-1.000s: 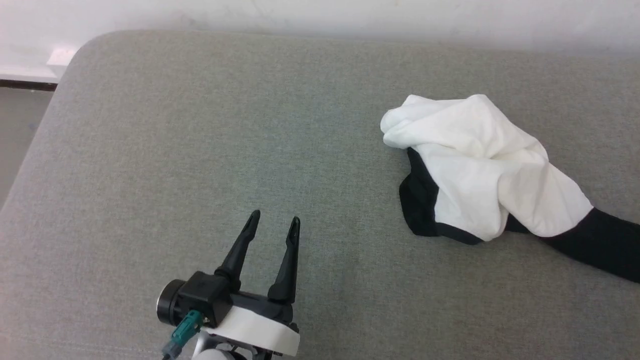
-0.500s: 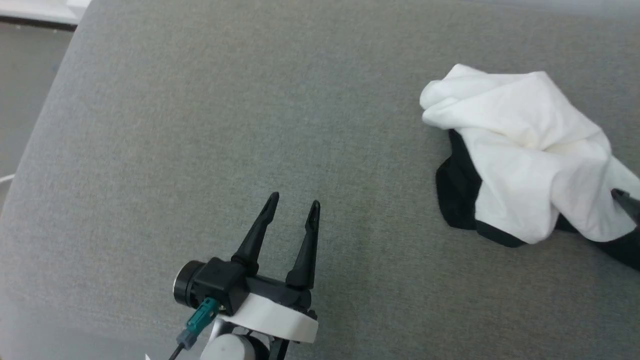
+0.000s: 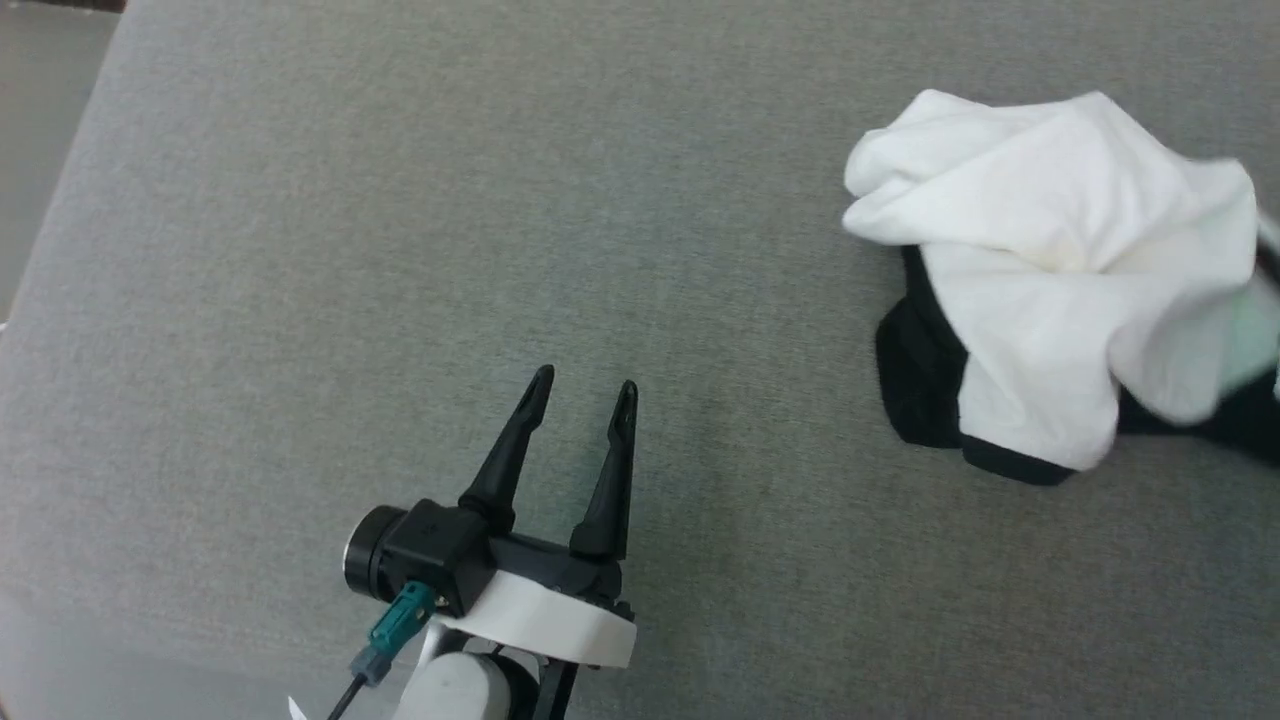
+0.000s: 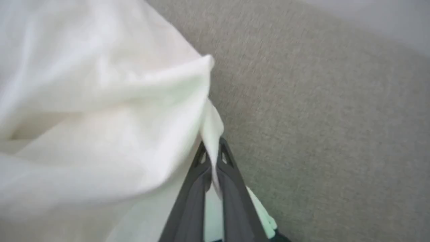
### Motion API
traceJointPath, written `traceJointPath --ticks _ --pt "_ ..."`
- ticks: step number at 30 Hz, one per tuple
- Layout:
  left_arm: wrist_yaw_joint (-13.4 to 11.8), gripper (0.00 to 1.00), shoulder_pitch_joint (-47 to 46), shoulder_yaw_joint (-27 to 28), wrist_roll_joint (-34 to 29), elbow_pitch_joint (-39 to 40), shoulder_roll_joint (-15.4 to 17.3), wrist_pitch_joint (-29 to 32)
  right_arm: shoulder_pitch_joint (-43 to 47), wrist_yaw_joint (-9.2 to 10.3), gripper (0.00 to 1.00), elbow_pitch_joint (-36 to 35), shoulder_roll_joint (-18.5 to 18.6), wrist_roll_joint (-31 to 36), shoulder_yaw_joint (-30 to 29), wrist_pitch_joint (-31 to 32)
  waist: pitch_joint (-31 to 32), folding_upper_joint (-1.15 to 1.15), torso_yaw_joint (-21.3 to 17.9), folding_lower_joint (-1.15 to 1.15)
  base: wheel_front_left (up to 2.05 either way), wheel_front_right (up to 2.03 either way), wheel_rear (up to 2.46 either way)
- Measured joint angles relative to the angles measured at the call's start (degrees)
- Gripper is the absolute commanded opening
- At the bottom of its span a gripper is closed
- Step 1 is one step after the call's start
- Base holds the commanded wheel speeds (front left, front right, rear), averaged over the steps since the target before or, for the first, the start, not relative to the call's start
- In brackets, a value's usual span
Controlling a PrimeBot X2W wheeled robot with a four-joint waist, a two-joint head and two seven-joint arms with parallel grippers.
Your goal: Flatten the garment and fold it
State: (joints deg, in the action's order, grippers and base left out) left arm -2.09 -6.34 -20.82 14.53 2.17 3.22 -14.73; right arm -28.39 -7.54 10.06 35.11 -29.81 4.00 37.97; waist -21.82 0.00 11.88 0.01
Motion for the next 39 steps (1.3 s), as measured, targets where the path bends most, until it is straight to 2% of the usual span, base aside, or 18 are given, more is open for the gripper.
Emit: traceJointPath --ticks 6,7,10,14,18,19,20,21,22,29,35,39 --pt "0.04 1.0 -0.77 -0.01 -0.46 -0.03 -0.02 0.0 -7.33 -0.01 0.0 0.86 1.45 2.03 -3.99 -4.0 -0.4 0.0 -1.99 -0.01 0.0 0.0 0.0" --pt "0.1 1.0 -1.33 -0.09 -0.51 -0.03 -0.05 0.0 -8.07 -0.01 0.0 2.64 2.6 3.12 -6.66 -4.41 -0.99 0.0 -2.45 -0.01 0.0 0.0 0.0" --pt "0.1 1.0 -1.43 -0.23 -0.59 -0.11 -0.05 0.0 -7.88 -0.01 0.0 4.98 3.91 5.1 -9.51 -4.43 -1.67 0.0 -2.81 0.0 0.0 0.0 0.0" --pt "0.12 1.0 -1.65 -0.62 -0.64 -0.65 -0.07 0.01 -5.27 -0.02 0.0 10.45 6.62 11.56 -14.64 -5.35 -2.96 0.0 -3.3 0.0 0.0 0.0 0.0" --pt "0.52 1.0 -2.36 -0.89 -0.97 -1.23 -0.1 0.0 -0.74 -0.01 0.0 15.02 4.79 14.27 -17.7 -5.52 -3.88 0.0 -3.57 0.0 0.0 0.0 0.0" --pt "0.53 1.0 -2.41 -0.94 -1.04 -1.37 -0.11 0.0 -0.09 -0.01 0.08 15.5 3.6 14.71 -18.04 -6.0 -4.01 0.0 -3.67 0.0 0.0 0.0 0.0" --pt "0.54 1.0 -2.48 -0.97 -1.05 -1.48 -0.11 0.0 0.3 -0.01 0.35 15.92 2.64 15.25 -18.08 -6.61 -4.1 0.0 -3.77 -0.01 0.0 0.0 0.0" --pt "0.54 1.0 -2.53 -0.98 -1.09 -1.59 -0.1 0.0 0.41 -0.01 0.97 16.17 1.74 15.47 -18.04 -7.36 -4.16 0.0 -3.9 -0.01 0.0 0.0 0.0" --pt "0.56 1.0 -2.56 -1.01 -1.24 -1.74 -0.1 0.01 0.41 -0.01 1.0 16.21 0.94 15.58 -17.95 -8.18 -4.15 0.0 -4.04 -0.01 0.0 0.0 0.0" --pt "1.04 1.0 -2.69 -1.02 -1.46 -3.04 0.04 0.0 -0.62 -0.01 1.0 12.69 -3.67 13.18 -16.25 -17.26 -1.73 0.0 -4.77 -0.01 0.0 0.0 0.0" --pt "1.08 1.0 -1.32 -0.24 -1.1 -3.11 0.71 0.01 2.68 -0.01 1.0 2.41 -8.06 10.1 -16.02 -25.32 2.49 0.0 -5.36 -0.02 0.0 0.0 0.0" --pt "1.07 1.0 1.22 0.27 -0.38 -2.8 1.48 0.01 10.84 -0.01 1.0 -6.41 -13.77 10.15 -17.34 -28.5 5.59 0.0 -5.85 -0.02 0.0 0.0 0.0"
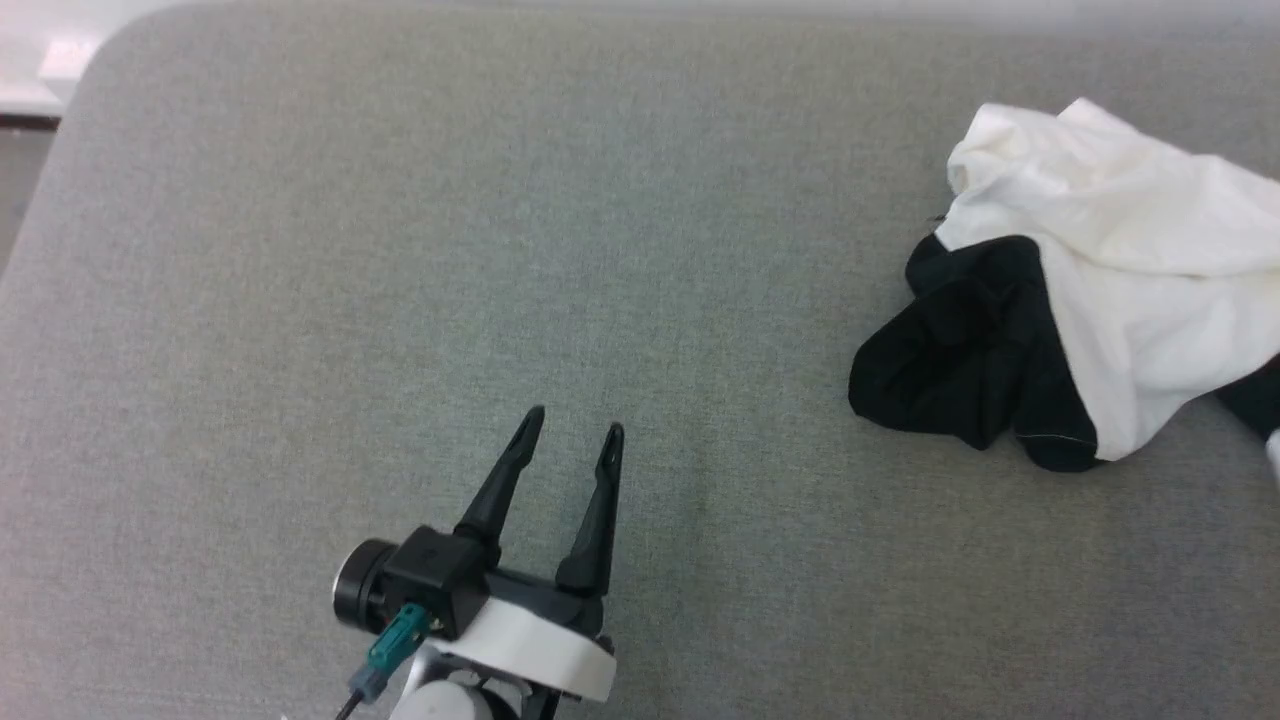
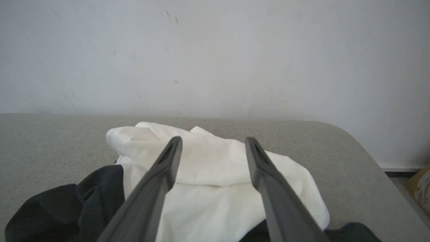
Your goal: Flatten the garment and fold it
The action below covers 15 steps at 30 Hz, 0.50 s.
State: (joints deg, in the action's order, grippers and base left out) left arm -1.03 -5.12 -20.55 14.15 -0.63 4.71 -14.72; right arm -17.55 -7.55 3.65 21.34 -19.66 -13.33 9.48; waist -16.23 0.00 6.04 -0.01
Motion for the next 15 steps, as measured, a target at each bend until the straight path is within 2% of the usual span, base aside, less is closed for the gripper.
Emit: traceJointPath --ticks 8,10,15 --pt "-0.27 1.0 4.31 1.05 0.23 2.69 0.93 0.0 19.33 0.01 1.0 -13.66 -16.6 7.23 -4.56 -9.6 3.76 0.0 -1.55 -0.01 0.0 0.0 0.0" --pt "-0.63 1.0 5.34 1.71 0.23 3.57 1.04 0.0 22.67 0.0 1.0 -15.22 -18.2 7.79 -4.49 -11.77 3.93 0.0 -2.27 -0.01 0.0 0.0 0.0" --pt "-0.63 1.0 5.88 2.08 -0.19 5.31 1.3 -0.01 25.12 0.01 1.0 -15.56 -18.31 5.68 -2.96 -15.5 3.92 0.0 -4.27 0.01 0.0 0.0 0.0"
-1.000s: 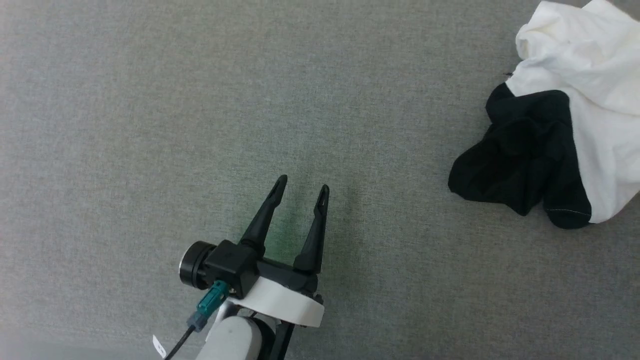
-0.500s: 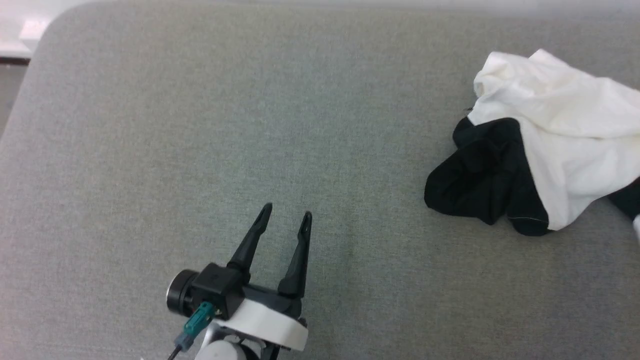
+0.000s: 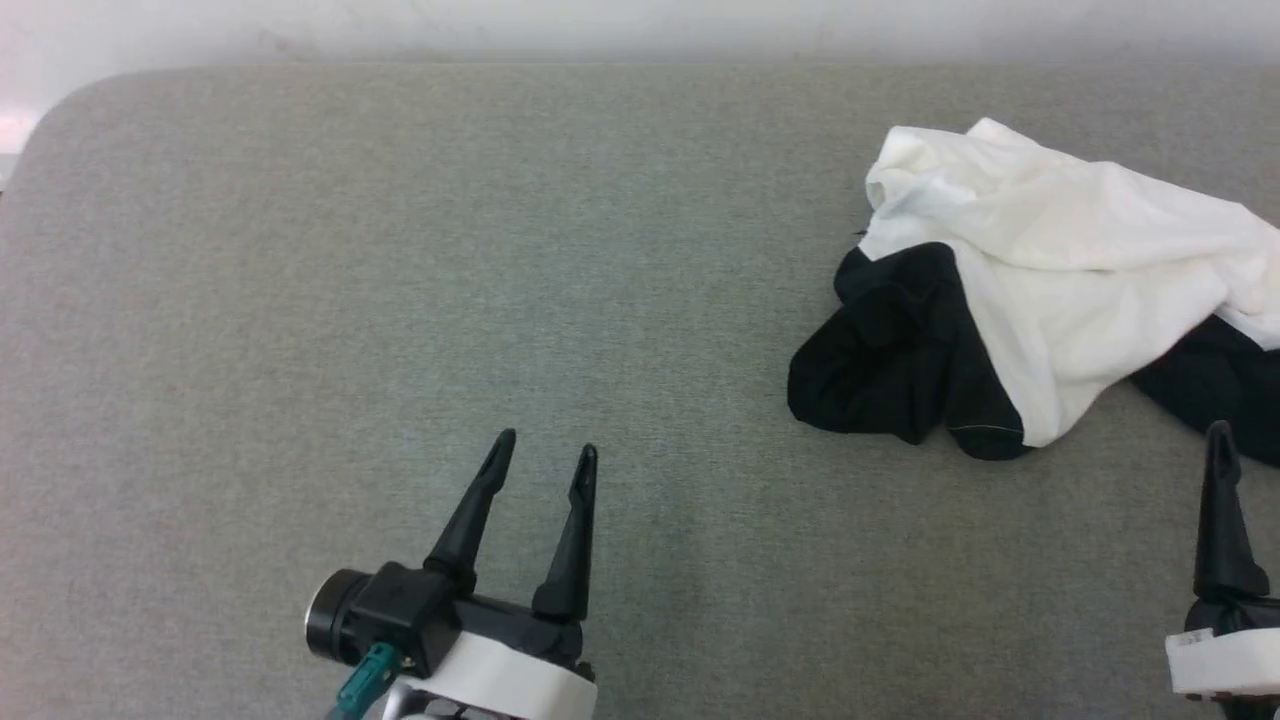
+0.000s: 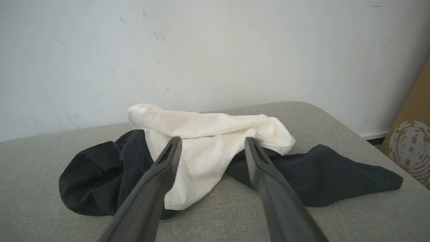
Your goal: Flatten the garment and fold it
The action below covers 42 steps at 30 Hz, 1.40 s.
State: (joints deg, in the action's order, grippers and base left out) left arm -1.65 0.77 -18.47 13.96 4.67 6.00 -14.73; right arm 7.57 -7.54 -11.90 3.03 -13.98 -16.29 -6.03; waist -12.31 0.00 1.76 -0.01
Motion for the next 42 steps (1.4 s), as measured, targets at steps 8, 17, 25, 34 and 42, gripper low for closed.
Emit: traceJointPath --ticks 8,17,25,34,42 --pt "4.26 1.0 -11.34 -5.21 -3.6 -2.32 1.15 7.23 -2.31 -0.01 1.0 1.41 0.0 0.31 1.52 -1.59 -1.48 0.0 -2.05 0.01 0.0 0.0 0.0" --pt "8.54 1.0 -27.42 -15.25 0.42 -12.65 -1.16 24.43 -4.67 -0.01 1.0 3.16 -0.01 -0.54 3.72 -1.18 -6.14 0.0 -3.27 0.02 0.0 0.0 0.0" --pt "8.68 1.0 -36.07 -19.16 0.59 -22.43 -1.86 30.23 -6.65 -0.01 1.0 4.19 -0.02 -1.14 5.12 -1.2 -10.27 0.0 -5.0 0.02 0.0 0.0 0.0" --pt "8.58 0.0 -40.75 -21.87 0.14 -28.66 -2.83 35.88 -7.47 0.0 1.0 6.57 -0.01 -1.81 5.73 -1.86 -11.63 0.0 -6.65 0.01 0.0 0.0 0.0" --pt "4.8 0.0 -39.34 -19.63 1.07 -24.09 -1.59 31.85 -7.21 0.0 1.0 7.78 -0.01 -1.99 5.59 -2.09 -8.75 0.0 -5.69 0.01 0.0 0.0 0.0"
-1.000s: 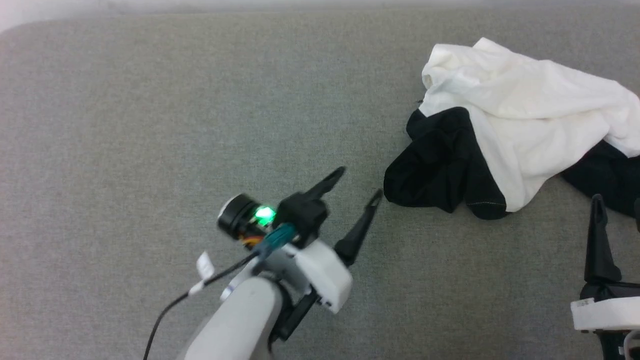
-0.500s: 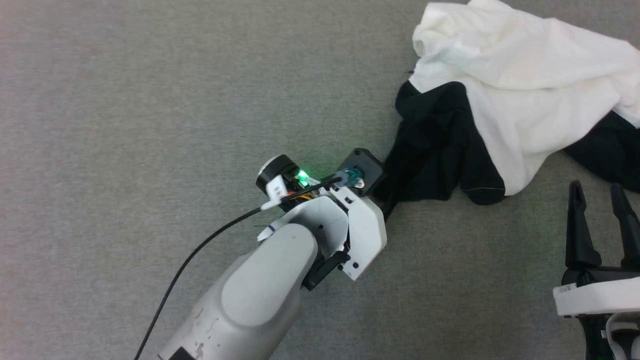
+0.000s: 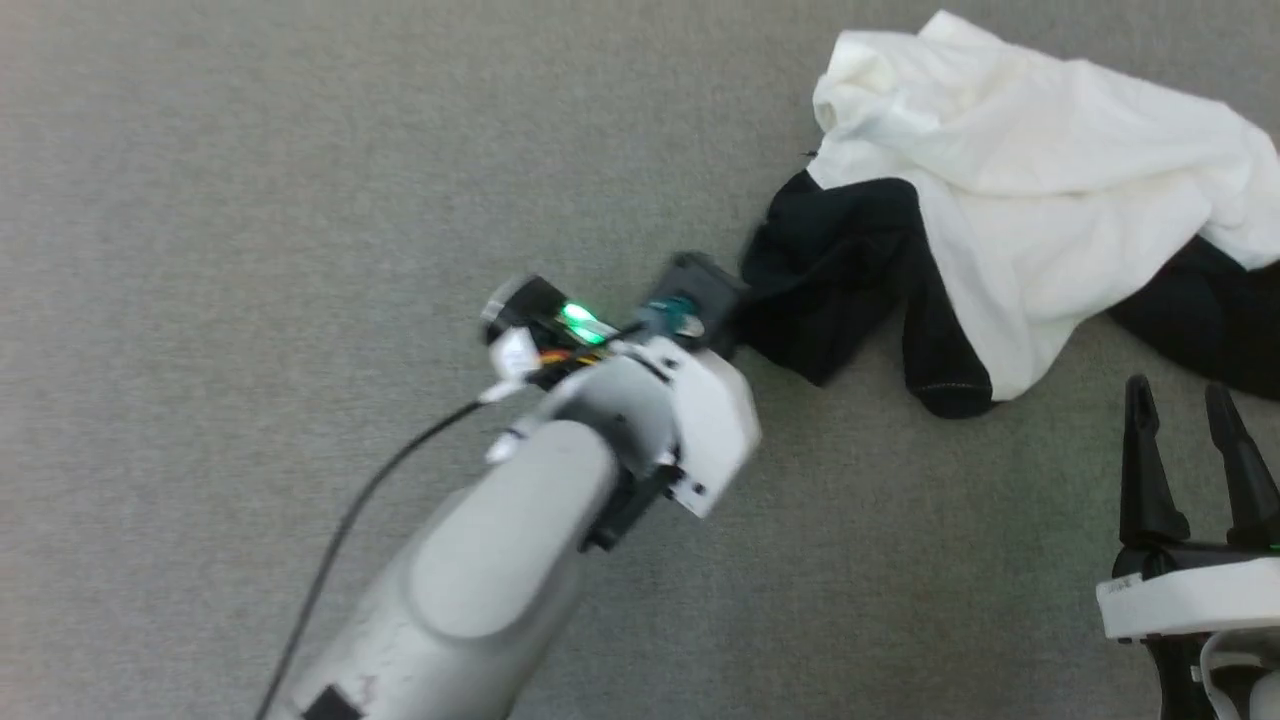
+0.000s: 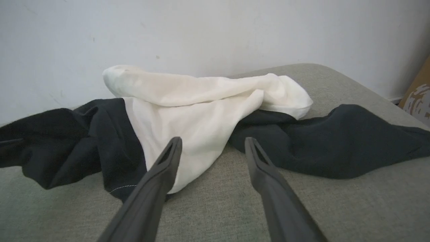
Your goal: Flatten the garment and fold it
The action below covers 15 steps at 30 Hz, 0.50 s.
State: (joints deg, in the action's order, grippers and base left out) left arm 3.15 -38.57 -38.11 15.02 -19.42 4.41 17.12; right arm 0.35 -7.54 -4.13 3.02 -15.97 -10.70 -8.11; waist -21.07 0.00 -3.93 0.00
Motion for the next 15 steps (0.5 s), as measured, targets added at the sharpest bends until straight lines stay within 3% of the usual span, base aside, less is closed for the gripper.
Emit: traceJointPath --ticks 3,7,13,15 --pt "-2.77 0.0 1.71 2.48 -0.18 6.87 3.6 -0.4 0.78 0.0 1.0 0.05 0.01 0.01 0.16 0.2 1.87 0.0 1.02 0.0 0.0 0.0 0.0" --pt "-7.04 0.0 7.84 7.11 -0.6 19.64 11.27 1.9 2.15 0.0 1.0 -0.13 0.01 0.0 0.47 0.62 4.25 0.0 2.58 -0.01 0.0 0.0 0.0" --pt "-15.74 0.0 22.95 13.82 -4.63 38.75 23.32 7.6 2.98 -0.01 1.0 -0.63 -0.01 0.01 0.91 1.55 6.23 0.0 5.06 -0.01 0.0 0.0 0.0" --pt "-17.61 0.0 28.73 14.11 -4.55 42.64 24.38 7.99 3.58 -0.01 1.0 -0.67 0.0 0.04 0.78 1.91 6.46 0.0 5.67 -0.01 0.0 0.0 0.0"
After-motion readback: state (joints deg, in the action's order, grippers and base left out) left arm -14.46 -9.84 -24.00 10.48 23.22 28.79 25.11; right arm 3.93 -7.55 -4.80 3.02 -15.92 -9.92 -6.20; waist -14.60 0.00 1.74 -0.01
